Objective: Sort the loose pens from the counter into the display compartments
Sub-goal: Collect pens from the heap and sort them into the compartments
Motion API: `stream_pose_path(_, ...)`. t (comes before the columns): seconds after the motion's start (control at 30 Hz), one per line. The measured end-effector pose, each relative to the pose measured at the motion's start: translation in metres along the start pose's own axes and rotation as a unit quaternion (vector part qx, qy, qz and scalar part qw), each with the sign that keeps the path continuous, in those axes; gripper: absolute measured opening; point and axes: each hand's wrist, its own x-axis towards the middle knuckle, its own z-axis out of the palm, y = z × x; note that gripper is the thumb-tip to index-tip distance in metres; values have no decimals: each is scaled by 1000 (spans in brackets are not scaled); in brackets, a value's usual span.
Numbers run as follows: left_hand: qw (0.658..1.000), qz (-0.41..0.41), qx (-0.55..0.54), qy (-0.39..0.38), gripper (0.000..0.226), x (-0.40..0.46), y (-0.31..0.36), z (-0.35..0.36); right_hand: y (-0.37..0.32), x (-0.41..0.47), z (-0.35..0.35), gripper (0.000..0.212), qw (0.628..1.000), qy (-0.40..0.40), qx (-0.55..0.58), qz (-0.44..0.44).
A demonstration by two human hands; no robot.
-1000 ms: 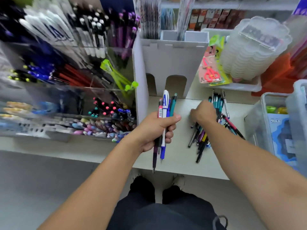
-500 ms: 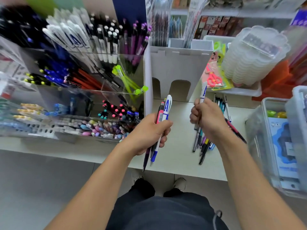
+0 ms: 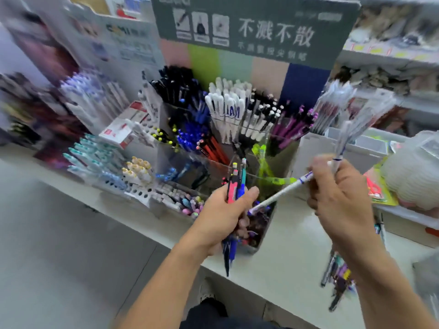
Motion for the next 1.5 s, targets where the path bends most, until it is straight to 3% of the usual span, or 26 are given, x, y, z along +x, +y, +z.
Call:
stream_pose_path(0.13, 997, 44, -55, 14, 36, -7, 12, -34, -25, 14, 47, 25, 997, -9, 18, -80)
stream_pose_path(0.33, 978, 129, -165, 20, 20, -14, 26, -52, -39, 13, 107, 27, 994, -12, 102, -48)
stream_pose_path(0.5, 963, 106, -248, 6, 21, -11, 35, -58, -42, 28, 90, 25, 996, 51, 50, -62)
stream_pose_path(0.67, 979, 120, -166, 15, 14, 0, 37, -40, -44, 25, 80, 26, 992, 17, 23, -120)
stream_pose_path(0.8, 987, 157, -30, 26, 13, 5, 28, -28, -37, 20, 73, 40, 993, 6, 113, -16)
stream_pose_path(0.87, 983, 175, 7, 45, 12, 5, 22, -24, -30, 15, 67, 44, 998, 20, 63, -17)
stream_pose_path(0.97, 984, 170, 16, 54, 14, 3, 13, -25, -19, 5, 58, 37, 998, -1, -18, -53)
stream_pose_path(1.07, 989, 132, 34, 59, 17, 1, 1, -29, -4, -3, 52, 26, 991, -120, 39, 36)
stream_pose_path(1.13, 993, 100, 29, 58, 24, -1, -4, -31, 2, -8, 54, 16, 986, -160, 7, 35)
stream_pose_path(1.23, 997, 63, 6, 42, 24, -6, -6, -36, 6, -10, 58, 12, 990, -136, 25, 31)
stream_pose_path(1.4, 992, 101, 71, 40, 21, -8, -10, -44, 7, -13, 68, 10, 980, -179, 48, 76)
stream_pose_path(1.5, 992, 88, 74, 45, 17, -12, -12, -50, 5, -11, 64, 14, 983, -156, 52, 80)
